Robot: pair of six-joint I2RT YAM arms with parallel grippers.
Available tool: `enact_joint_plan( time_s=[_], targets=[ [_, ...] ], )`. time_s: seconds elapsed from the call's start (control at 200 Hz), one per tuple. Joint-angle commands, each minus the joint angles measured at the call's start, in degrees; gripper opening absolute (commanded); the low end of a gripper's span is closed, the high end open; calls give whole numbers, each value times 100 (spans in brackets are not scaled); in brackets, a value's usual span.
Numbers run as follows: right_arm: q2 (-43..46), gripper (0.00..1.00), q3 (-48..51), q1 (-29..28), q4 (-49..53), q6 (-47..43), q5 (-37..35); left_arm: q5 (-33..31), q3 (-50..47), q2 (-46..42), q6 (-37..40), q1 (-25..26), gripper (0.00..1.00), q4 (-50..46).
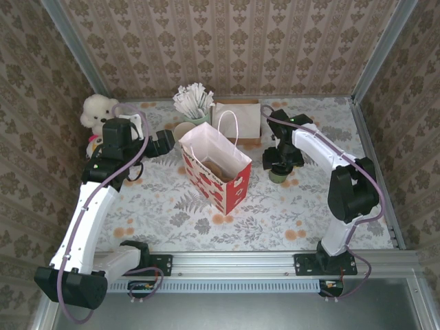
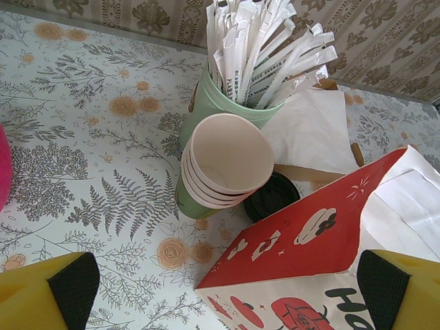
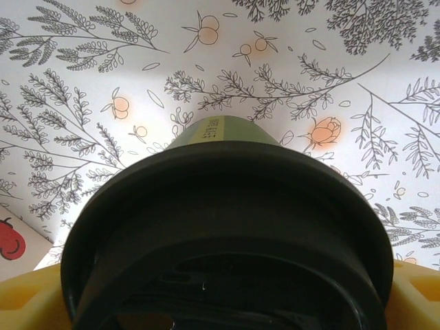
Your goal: Pack the takeout coffee
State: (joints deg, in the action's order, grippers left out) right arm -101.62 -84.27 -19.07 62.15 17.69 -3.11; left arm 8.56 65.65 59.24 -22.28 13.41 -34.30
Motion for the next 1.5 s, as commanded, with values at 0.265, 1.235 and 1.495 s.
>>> enact_joint_plan(
  time_s=[0.265,1.235,1.495],
  targets=[
    [1060,57,-579,-46,654,-541,-565,-175,530,139,-359,120,100,-544],
    [1775,47,-3884,-2460,-169,-1214,-1298,-1694,1378,-106,-1542,3379,68,-1506],
    [1180,47,-4003,-3102,-199,-1089,-989,-1241,976,-321,-1867,3074,37,-1969]
  ],
)
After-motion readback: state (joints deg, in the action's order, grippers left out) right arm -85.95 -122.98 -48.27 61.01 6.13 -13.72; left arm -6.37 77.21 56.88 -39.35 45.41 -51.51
